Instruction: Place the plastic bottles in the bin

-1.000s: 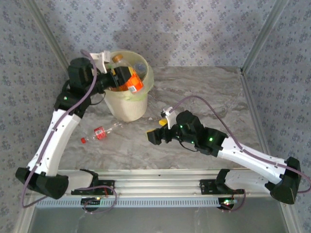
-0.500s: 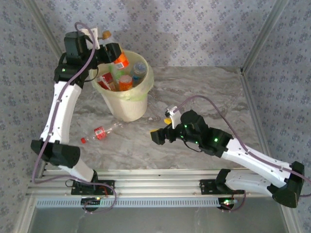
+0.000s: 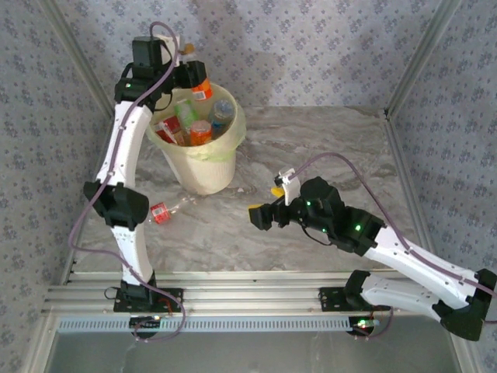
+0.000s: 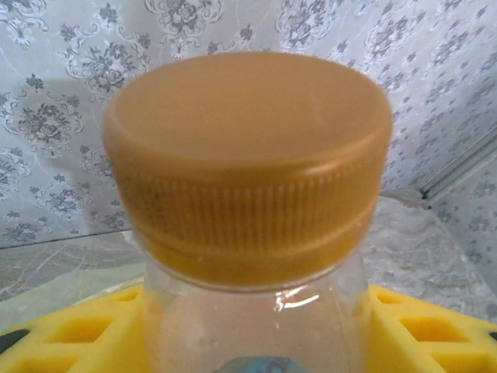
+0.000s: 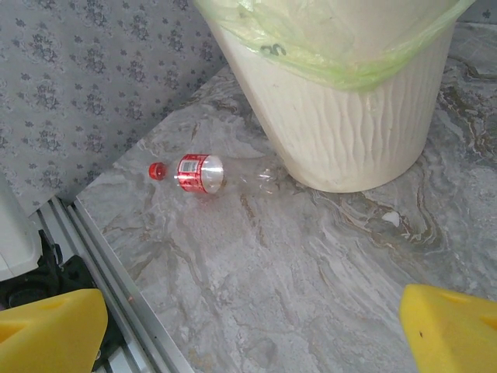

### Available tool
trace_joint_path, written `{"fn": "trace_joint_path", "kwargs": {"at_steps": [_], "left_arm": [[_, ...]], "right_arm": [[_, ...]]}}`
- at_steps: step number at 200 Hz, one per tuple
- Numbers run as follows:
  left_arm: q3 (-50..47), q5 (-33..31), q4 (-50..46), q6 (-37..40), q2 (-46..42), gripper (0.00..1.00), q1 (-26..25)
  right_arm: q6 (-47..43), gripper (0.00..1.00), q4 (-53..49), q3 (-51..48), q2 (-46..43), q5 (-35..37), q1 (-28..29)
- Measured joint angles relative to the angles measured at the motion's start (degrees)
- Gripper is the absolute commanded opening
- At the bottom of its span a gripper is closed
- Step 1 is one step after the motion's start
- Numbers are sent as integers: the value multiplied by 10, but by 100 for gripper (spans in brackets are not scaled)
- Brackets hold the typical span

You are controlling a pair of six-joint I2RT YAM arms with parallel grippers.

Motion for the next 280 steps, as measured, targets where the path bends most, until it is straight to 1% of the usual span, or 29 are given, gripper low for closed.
{"fn": "trace_joint_path", "kwargs": {"at_steps": [26, 49, 73, 129, 157, 180, 214, 244, 263, 280], "left_arm": [[34, -27, -33, 24, 31, 61, -15], [35, -60, -55, 40, 34, 62, -25], [29, -86, -57, 47, 34, 62, -28], [-2, -110, -70, 39, 34, 66, -29], [-8, -117, -73, 31, 33, 72, -29], [-10, -121, -80, 24, 27, 81, -29], [-10, -122, -86, 16, 9, 85, -29], [-11, -116, -87, 11, -24, 88, -29], [-32, -112, -83, 11, -65, 91, -29], [-77, -107, -75, 9, -118, 95, -29]], "right_arm": [[0, 99, -4, 0, 0, 0, 0], [2, 98, -4, 0, 0, 0, 0], [2, 98, -4, 0, 2, 0, -1], [2, 98, -4, 0, 14, 0, -2], [2, 98, -4, 0, 16, 0, -2], [2, 98, -4, 0, 17, 0, -2], [2, 98, -4, 0, 24, 0, -2], [2, 98, -4, 0, 29, -3, -2], [2, 98, -4, 0, 31, -5, -2], [2, 98, -2, 0, 35, -11, -2]]}}
